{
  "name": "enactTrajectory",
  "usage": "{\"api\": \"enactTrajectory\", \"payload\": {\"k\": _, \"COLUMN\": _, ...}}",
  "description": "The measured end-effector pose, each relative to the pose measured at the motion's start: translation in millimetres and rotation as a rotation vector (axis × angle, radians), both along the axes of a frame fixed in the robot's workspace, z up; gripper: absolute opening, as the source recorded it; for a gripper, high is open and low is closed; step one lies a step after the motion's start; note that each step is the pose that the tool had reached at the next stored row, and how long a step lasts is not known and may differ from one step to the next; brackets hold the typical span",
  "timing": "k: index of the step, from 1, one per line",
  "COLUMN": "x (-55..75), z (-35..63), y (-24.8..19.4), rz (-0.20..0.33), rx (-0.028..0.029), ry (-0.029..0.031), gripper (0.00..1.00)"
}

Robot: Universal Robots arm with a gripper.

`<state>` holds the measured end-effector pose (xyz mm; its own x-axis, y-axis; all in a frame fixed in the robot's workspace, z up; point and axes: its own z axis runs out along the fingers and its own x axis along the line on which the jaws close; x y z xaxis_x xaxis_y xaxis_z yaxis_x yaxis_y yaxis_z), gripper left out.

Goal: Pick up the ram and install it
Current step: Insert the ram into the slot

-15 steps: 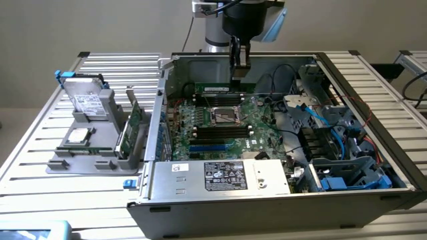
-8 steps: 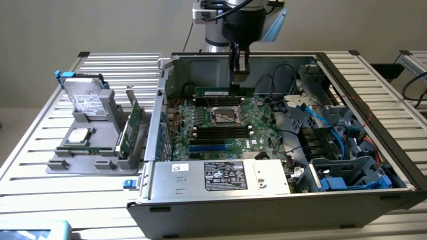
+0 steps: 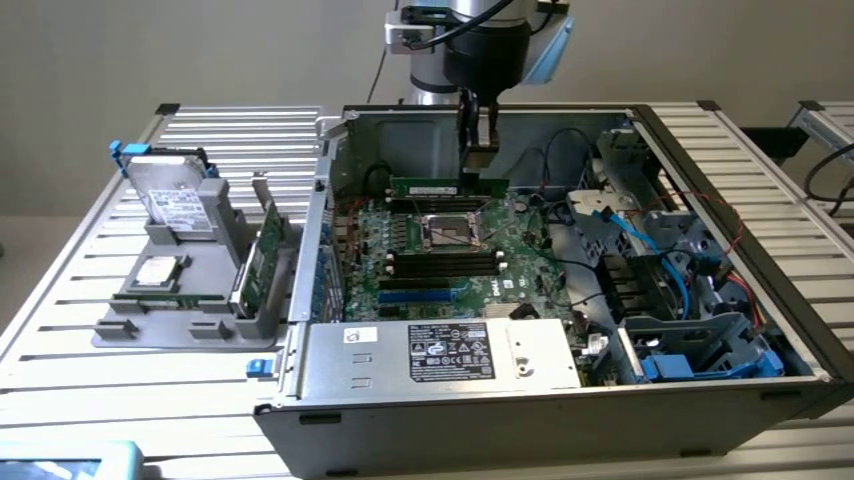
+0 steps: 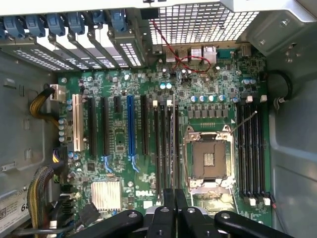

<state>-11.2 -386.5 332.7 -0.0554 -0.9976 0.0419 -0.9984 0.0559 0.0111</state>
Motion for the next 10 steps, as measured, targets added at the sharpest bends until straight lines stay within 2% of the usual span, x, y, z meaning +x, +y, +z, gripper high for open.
{"api": "enactTrajectory", "payload": {"k": 10, "x": 0.1, "z": -17.4, "y": 0.0, "rz": 0.000, "rx": -0.0020, "ry": 0.0000, "gripper": 0.12}}
